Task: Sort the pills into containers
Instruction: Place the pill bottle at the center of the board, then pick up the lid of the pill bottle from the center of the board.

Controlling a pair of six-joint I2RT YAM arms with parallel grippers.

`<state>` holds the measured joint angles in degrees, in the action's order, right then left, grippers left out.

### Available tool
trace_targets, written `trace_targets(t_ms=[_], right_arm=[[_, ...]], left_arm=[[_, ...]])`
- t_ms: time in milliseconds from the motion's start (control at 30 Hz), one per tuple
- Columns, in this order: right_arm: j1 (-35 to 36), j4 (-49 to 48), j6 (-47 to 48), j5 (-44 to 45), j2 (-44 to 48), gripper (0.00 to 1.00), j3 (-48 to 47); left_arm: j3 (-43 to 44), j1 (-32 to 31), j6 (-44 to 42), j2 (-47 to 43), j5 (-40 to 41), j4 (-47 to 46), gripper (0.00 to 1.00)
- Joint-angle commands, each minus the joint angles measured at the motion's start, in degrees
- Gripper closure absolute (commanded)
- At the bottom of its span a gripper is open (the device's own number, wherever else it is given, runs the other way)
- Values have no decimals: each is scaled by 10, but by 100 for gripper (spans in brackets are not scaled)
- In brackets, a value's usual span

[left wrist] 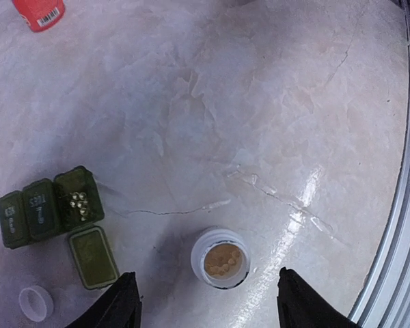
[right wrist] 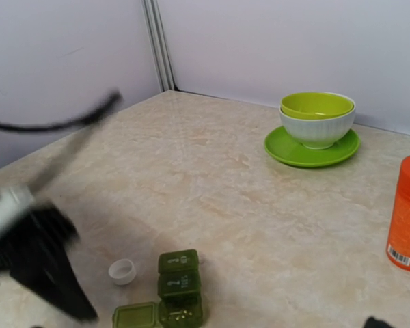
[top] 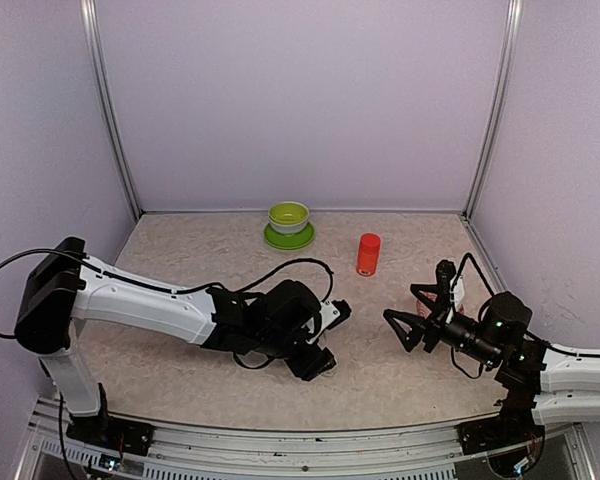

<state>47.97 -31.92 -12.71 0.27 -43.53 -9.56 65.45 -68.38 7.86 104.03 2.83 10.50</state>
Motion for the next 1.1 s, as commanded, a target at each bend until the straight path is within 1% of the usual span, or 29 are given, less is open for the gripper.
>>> trace_targets(t_ms=[0,233,333,433,533,733,933,1067], right_arm=[[3,5,3,-3,2,0,2],[3,-3,2,-13,-13,0,-1],[4,-8,2,-19,-20,0,-3],[4,-9,2,-22,-23,0,-6],[4,-8,2,-23,-23,0,-7],[4,-1,3,-22,-14,0,-5],[3,-3,2,-23,-13,0,-2],[4,-8,2,-26,-17,0,-2]], left_arm=[[-26,21,22,-78,35,-35,33],[-96,93,37,-108,40,-39,34],[-119,132,40,-100,29,-57,35],[-119,161,38,-79,23,-64,36],[-107,172,32,-51,27,-63,37],[-91,187,27,-1,23,-61,44],[-99,194,30,5,10,-77,50],[-102,195,33,1,13,-83,51]])
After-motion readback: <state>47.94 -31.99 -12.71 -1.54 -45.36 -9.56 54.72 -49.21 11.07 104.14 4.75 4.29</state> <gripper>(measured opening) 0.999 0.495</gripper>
